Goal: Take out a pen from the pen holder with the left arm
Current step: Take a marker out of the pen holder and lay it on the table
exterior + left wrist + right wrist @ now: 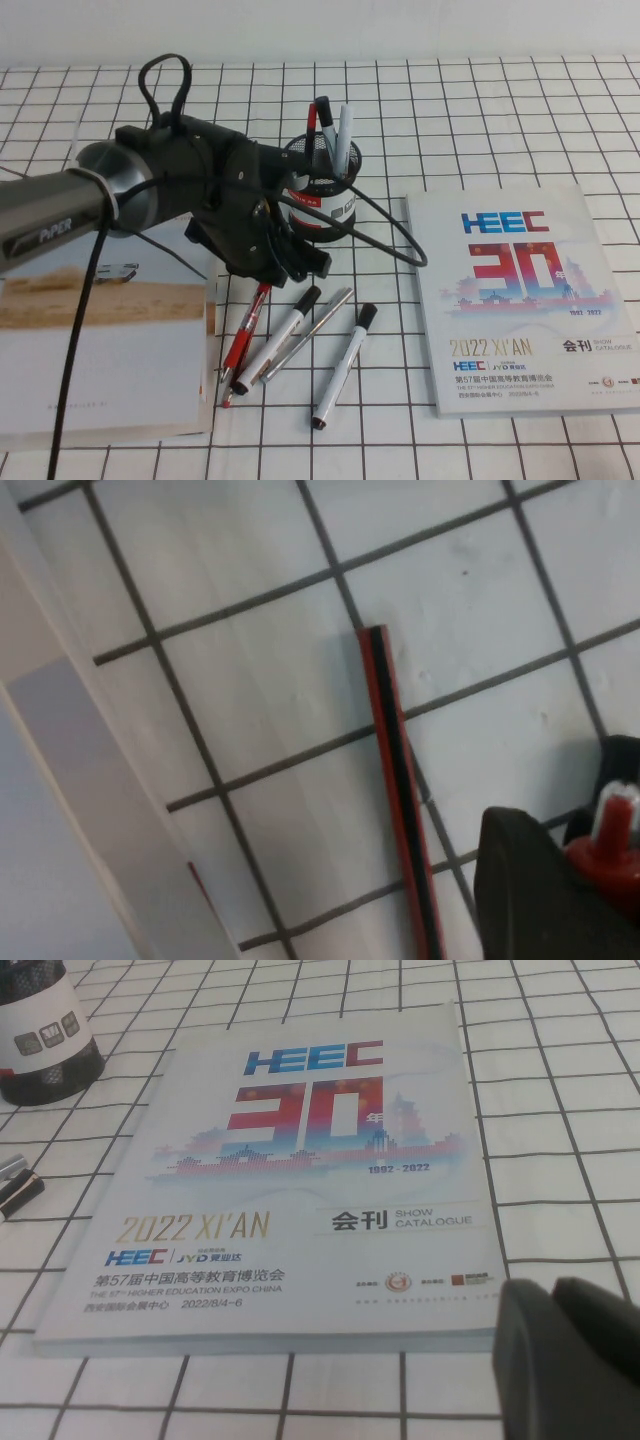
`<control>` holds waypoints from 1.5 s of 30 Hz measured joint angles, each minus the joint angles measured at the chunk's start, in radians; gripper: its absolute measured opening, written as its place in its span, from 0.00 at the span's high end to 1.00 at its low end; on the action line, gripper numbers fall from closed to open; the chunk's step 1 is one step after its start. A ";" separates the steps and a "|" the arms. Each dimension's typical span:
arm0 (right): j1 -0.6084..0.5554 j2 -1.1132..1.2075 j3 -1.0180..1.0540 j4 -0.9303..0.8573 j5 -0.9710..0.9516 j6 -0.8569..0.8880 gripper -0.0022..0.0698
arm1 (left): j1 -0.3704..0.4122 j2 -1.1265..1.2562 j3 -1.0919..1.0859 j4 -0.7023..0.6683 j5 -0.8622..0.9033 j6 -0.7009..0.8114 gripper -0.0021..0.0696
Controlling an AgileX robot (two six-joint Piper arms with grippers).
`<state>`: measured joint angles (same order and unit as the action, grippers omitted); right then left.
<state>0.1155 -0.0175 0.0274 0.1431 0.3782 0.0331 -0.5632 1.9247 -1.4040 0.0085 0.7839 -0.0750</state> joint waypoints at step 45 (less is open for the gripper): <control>0.000 0.000 0.000 0.000 0.000 0.000 0.99 | 0.047 0.065 -0.157 -0.049 0.230 0.064 0.52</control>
<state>0.1155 -0.0175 0.0274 0.1431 0.3782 0.0331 -0.5161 1.9898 -1.5610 -0.0406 1.0141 -0.0106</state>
